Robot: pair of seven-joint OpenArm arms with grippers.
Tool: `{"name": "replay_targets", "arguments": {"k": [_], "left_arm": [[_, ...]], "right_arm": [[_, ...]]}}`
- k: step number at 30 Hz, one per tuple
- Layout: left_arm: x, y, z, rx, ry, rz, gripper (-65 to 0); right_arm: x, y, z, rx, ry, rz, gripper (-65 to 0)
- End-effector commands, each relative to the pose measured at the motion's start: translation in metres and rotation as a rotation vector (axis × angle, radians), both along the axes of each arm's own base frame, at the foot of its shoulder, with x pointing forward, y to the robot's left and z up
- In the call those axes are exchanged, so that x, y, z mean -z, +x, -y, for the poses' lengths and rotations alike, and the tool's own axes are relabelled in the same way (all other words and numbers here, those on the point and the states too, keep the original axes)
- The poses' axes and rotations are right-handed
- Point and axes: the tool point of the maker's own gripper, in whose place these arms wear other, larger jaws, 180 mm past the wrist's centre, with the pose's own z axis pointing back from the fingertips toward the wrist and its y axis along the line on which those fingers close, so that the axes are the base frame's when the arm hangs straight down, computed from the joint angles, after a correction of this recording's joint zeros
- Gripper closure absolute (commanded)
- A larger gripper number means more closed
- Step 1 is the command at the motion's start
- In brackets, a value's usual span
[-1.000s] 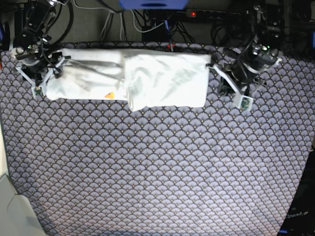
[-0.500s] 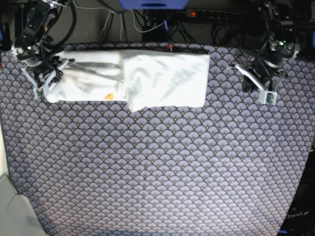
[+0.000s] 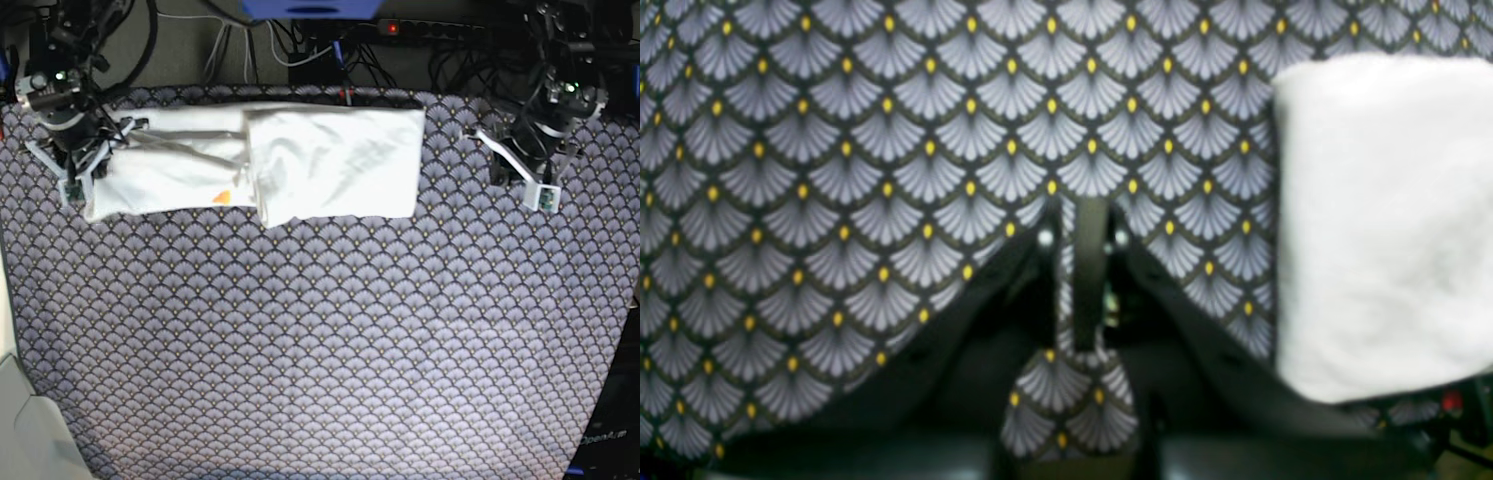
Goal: Fold the T-shirt properly
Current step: 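Carry the right gripper's strip end over onto the folded stack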
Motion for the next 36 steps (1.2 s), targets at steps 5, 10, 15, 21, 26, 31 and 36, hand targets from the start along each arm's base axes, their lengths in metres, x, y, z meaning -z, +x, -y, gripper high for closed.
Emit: {"name": "replay_targets", "arguments": {"k": [5,10,15,21,26,31,36], "left_arm": [[-0.006,0.0,-0.002,0.005,0.006,0.026,-2.8],[-0.006,0.001,-0.003,0.005,0.01,0.025,-2.8],[-0.006,-0.002,-0.01,0.015,0.037,0.013,-2.8],[-0.011,-0.003,-0.032,-0.021,0.075,0.018,-2.8],[-0.017,-0.001,-0.045,-0.051,0.092,0.033,-2.8],[-0.018,0.0,-0.046,-0.051,0.094,0.035,-2.8],[-0.021,0.004,-0.046,-0.051,0.094,0.047,-2.8]], "right_arm": [[-0.001,0.002,-0.02,-0.057,0.024,0.021,0.0],[-0.002,0.01,-0.053,-0.115,0.074,0.04,0.0],[-0.004,0.019,-0.087,-0.166,0.132,0.062,0.0],[-0.008,0.026,-0.134,-0.288,0.189,0.077,0.0],[-0.017,0.03,-0.17,-0.384,0.236,0.106,0.0],[-0.032,0.03,-0.214,-0.479,0.369,0.151,0.0],[-0.049,0.025,-0.263,-0.6,0.483,0.186,0.0]]}}
